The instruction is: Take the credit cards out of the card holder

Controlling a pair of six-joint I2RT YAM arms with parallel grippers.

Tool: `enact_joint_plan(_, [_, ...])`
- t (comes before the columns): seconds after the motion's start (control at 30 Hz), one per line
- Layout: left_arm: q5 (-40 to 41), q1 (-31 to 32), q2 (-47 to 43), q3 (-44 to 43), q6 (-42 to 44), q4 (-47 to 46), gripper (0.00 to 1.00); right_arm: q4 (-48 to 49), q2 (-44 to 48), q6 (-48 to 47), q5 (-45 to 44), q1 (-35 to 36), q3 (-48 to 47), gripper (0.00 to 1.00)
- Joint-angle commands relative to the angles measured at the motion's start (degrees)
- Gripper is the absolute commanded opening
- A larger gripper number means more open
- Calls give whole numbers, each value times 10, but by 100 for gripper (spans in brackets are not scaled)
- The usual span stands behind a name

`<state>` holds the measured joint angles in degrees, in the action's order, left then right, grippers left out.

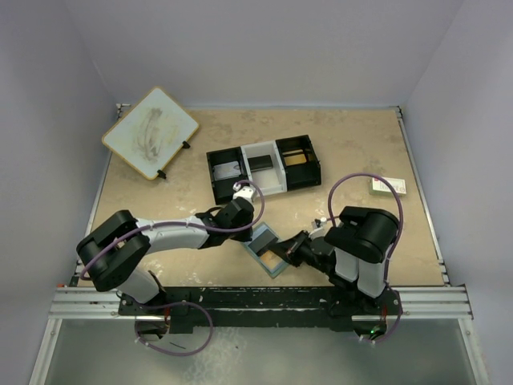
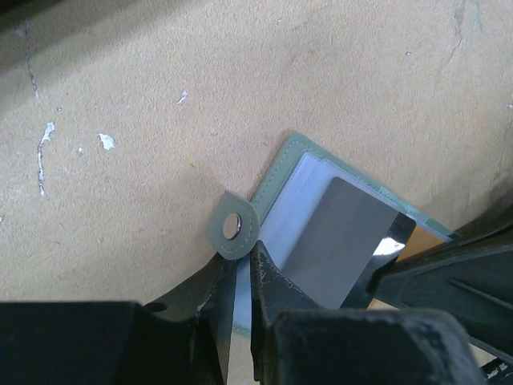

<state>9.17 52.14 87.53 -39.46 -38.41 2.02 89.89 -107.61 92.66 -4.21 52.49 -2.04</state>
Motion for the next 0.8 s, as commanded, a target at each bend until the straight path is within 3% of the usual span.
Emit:
enact_joint_plan(0.0, [-2,1,-5,14,-6,38,9,73,-14,-8,-6,2,35,0])
enact_joint_plan(0.3, [14,1,-31,12,-8,53,9,33,35,-22,-4,1,50,0])
enact_joint_plan(0.43, [18,1,-48,8,-8,55,11,-70,102,-26,9,1,33,0])
enact_joint_plan(0.6, [21,1,-74,1,-11,56,18,-289,191,-41,22,1,-16,0])
enact_joint_plan(0.77, [22,1,-111,-15,-8,70,25,-372,258,-42,16,2,-20,0])
